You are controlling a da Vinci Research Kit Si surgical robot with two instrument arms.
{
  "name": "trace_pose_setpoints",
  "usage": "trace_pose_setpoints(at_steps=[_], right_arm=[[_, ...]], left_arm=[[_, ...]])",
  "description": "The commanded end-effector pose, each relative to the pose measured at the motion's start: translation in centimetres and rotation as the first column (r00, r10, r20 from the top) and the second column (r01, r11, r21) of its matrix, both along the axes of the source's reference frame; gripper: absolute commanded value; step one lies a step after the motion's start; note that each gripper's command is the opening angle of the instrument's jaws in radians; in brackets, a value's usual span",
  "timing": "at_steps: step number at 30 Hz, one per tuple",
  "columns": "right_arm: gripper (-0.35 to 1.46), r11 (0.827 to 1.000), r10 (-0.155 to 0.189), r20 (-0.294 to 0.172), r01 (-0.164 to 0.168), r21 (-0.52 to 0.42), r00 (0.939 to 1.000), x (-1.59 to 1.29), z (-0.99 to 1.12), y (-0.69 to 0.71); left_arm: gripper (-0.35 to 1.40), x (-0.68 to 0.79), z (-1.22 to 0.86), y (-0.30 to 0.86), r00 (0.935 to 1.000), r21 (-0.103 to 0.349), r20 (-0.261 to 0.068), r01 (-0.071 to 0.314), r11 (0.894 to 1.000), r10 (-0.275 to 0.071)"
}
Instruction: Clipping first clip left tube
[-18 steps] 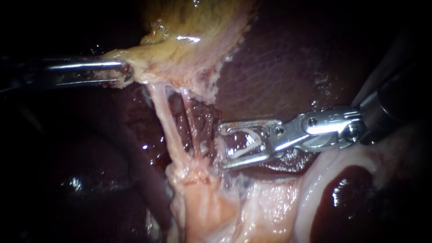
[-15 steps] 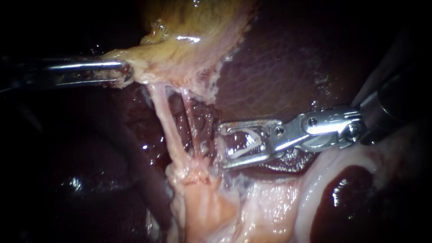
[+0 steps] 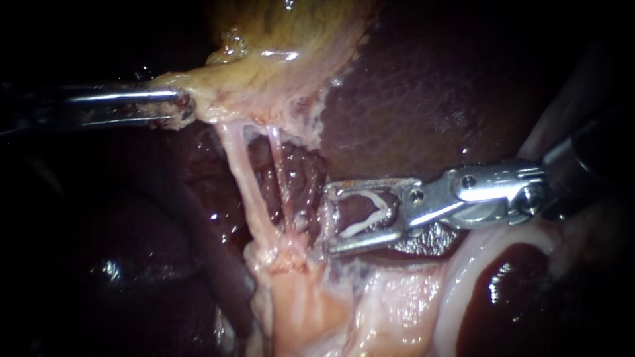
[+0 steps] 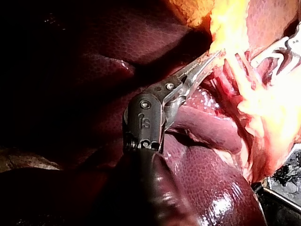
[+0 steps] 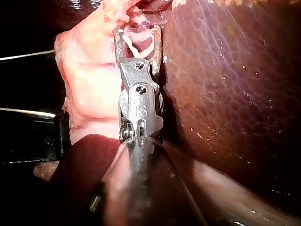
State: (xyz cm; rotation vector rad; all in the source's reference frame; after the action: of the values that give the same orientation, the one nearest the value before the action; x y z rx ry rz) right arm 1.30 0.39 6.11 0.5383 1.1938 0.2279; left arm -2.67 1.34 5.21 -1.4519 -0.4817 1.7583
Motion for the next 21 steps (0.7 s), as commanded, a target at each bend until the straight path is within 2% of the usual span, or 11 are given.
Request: trace_pose_setpoints(at_steps=[1, 8, 21], right_arm=[[0.47, 1.000, -0.001, -0.004, 0.001, 0.002, 1.0000, 0.00, -0.04, 0.00], [0.47, 1.000, -0.003, -0.011, 0.004, 0.010, 0.9999, 0.03, -0.28, -0.01], [0.47, 0.998, 0.015, -0.002, -0.015, 0.064, 0.9999, 0.19, -0.46, -0.02]], left_arm=[[-0.35, 0.00, 0.00, 0.00, 1.0000, 0.000, 0.000, 0.000, 1.000, 0.000], [-0.35, 0.00, 0.00, 0.00, 1.0000, 0.000, 0.000, 0.000, 1.000, 0.000], [-0.35, -0.01, 0.01, 0.00, 1.0000, -0.001, 0.000, 0.000, 1.000, 0.000]])
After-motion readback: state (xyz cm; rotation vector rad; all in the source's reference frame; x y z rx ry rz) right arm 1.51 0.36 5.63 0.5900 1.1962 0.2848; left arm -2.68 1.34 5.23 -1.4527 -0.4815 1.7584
